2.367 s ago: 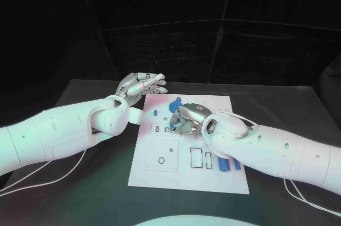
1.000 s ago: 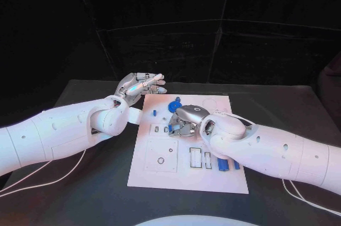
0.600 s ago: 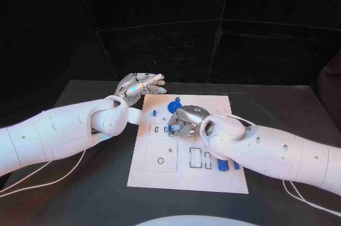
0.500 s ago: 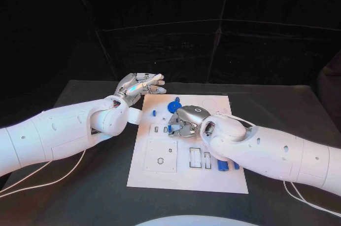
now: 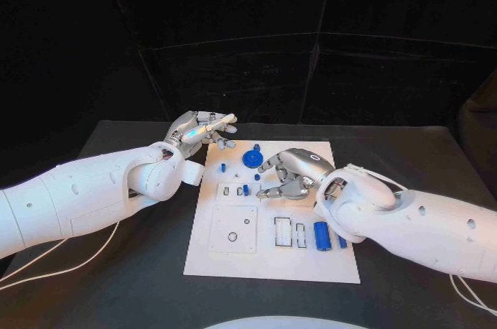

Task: Assemble the parts on the task board

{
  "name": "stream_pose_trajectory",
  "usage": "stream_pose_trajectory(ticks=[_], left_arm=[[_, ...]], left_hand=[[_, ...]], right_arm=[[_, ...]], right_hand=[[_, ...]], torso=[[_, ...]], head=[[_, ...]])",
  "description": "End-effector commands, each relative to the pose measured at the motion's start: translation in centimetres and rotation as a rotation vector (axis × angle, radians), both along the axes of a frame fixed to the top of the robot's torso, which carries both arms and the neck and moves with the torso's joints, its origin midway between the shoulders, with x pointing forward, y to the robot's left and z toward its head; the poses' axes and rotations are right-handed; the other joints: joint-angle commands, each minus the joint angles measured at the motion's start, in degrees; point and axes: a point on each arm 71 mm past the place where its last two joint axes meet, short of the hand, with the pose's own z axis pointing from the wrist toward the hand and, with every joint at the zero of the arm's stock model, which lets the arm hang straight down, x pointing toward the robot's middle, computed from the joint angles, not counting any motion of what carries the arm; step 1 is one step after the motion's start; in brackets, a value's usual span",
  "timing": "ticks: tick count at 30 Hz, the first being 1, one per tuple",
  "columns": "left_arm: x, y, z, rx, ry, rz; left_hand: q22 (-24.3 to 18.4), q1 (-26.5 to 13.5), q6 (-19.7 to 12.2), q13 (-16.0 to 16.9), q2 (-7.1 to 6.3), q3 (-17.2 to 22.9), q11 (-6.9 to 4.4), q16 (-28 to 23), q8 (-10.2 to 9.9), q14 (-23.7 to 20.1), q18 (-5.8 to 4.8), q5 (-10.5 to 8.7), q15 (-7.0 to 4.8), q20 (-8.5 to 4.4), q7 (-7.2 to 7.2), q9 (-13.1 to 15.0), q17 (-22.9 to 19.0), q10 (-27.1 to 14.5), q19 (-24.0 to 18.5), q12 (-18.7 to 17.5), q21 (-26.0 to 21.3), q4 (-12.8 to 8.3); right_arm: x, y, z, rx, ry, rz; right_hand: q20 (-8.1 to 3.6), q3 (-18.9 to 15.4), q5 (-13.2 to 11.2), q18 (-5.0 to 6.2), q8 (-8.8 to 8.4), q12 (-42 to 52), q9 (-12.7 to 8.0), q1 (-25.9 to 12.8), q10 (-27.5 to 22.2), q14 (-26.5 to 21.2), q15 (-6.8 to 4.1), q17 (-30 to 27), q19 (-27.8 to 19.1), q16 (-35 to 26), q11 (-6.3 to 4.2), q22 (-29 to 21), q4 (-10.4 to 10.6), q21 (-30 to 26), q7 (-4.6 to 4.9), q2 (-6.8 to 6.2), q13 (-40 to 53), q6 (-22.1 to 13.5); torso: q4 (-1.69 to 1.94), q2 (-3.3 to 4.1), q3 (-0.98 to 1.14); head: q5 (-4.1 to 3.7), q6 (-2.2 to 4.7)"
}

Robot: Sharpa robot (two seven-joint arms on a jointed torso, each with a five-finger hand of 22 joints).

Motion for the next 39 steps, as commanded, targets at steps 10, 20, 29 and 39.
stream_pose_trajectory(ticks=[10, 20, 29, 39], left_arm=[[-0.9, -0.1, -2.3, 0.633, 0.234, -0.255], [-0.9, -1.2, -2.3, 1.026, 0.324, -0.342], [0.1, -3.3, -1.5, 1.198, 0.307, -0.333], [0.8, -5.4, -1.0, 1.254, 0.295, -0.337]], left_hand=[[26.94, -3.78, 2.20, 23.24, 2.45, -4.86, -2.91, 53.88, 7.85, 3.84, -1.51, 0.04, -2.96, -3.20, -3.78, 4.37, 52.20, -2.19, 6.51, 28.36, 29.45, 3.57], [54.88, -7.21, -2.83, 36.29, 2.90, -14.26, -3.48, 59.17, 16.50, 6.12, -4.96, -0.30, -3.68, -3.54, -3.96, 10.96, 59.24, -7.18, 11.85, 43.51, 51.90, 10.25], [60.36, -6.21, -3.31, 50.18, 3.75, -17.59, -4.77, 59.17, 24.39, 6.12, -5.70, -0.46, -4.45, -4.16, -5.40, 16.87, 59.24, -0.29, 12.07, 56.43, 55.72, 11.81], [63.05, -7.29, -4.50, 53.95, 3.82, -20.41, -5.53, 59.17, 29.31, 6.12, -6.09, -0.71, -4.95, -4.77, -6.28, 20.78, 59.24, 1.77, 12.52, 59.78, 57.41, 13.44]], right_arm=[[3.1, -7.0, 4.9, 0.254, 0.306, -0.107], [4.4, -9.3, 6.3, 0.368, 0.323, -0.140], [4.9, -9.4, 6.9, 0.347, 0.204, -0.100], [5.3, -9.1, 6.9, 0.312, 0.164, -0.092]], right_hand=[[-1.39, -1.06, -3.84, 6.21, 0.73, -36.47, -0.11, 8.49, -6.99, -7.56, -1.33, -39.09, -15.21, -37.93, -1.00, -41.35, -2.15, -31.08, -0.88, 6.15, -31.13, 1.82], [0.70, -1.88, -3.05, 6.17, 1.06, -57.49, -0.15, 11.87, -2.06, -8.81, 1.09, -53.96, -14.07, -64.09, 0.38, -54.88, -1.98, -51.29, -0.42, 8.45, -49.62, 4.89], [-0.14, -2.50, -3.61, 6.19, 1.34, -59.76, -0.06, 12.46, 2.84, -3.97, 0.02, -56.62, -9.33, -68.56, -0.80, -57.82, -2.26, -54.92, -1.09, 8.18, -53.49, 8.28], [-0.52, -2.96, -3.39, 6.15, 1.02, -59.88, -0.19, 12.15, 4.37, -2.40, -0.32, -56.79, -7.76, -68.86, -1.12, -58.28, -2.01, -55.37, -1.32, 8.04, -53.82, 8.55]], torso=[[-0.51, -2.50, 0.16], [-0.41, -3.18, 0.38], [-0.41, -3.16, 0.23], [-0.47, -2.97, 0.23]], head=[[0.39, -0.99], [0.62, -1.42], [0.77, -1.49], [0.80, -1.60]])
